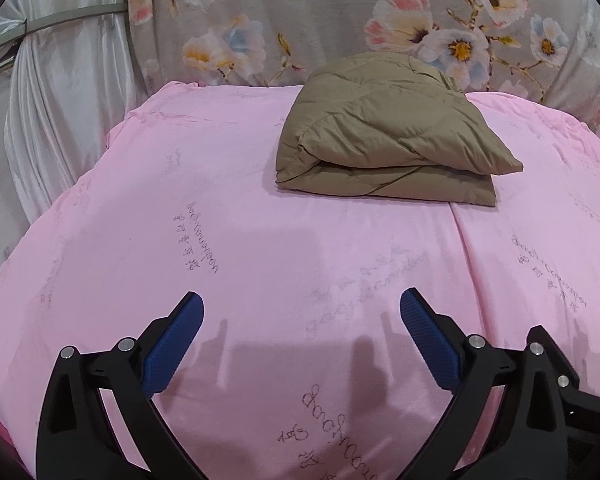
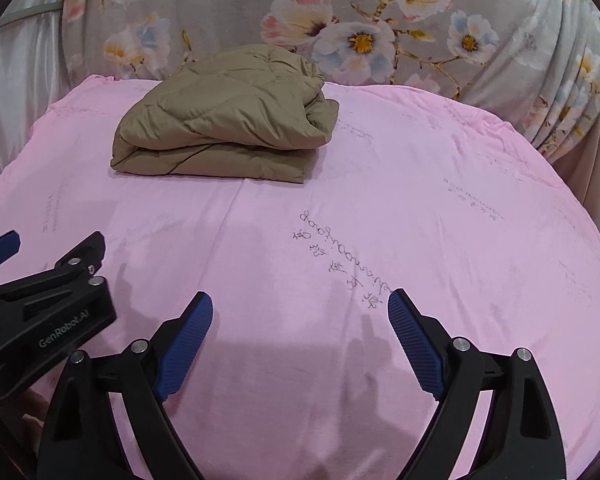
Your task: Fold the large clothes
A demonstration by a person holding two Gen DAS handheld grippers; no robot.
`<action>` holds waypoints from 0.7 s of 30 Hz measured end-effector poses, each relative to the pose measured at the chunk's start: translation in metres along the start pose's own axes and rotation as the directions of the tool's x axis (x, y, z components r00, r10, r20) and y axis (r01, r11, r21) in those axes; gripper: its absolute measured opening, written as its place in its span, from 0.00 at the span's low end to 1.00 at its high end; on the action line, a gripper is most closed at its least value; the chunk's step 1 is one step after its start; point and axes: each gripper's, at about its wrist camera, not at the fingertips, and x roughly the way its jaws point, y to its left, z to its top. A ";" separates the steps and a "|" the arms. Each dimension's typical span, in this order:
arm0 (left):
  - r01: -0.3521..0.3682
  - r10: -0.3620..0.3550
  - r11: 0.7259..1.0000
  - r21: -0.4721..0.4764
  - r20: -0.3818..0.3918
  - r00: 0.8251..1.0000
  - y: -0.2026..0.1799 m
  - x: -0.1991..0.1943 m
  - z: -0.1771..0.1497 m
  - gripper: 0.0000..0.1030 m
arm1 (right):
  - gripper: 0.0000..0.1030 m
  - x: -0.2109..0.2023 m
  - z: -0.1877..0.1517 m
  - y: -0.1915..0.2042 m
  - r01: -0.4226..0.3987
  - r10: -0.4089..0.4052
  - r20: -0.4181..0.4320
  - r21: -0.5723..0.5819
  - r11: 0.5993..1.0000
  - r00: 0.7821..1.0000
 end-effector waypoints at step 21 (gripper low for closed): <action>-0.005 0.006 0.998 0.055 -0.015 1.000 -0.008 0.000 -0.003 0.94 | 0.84 -0.003 0.000 0.000 -0.031 0.031 0.014 0.011 0.999 0.999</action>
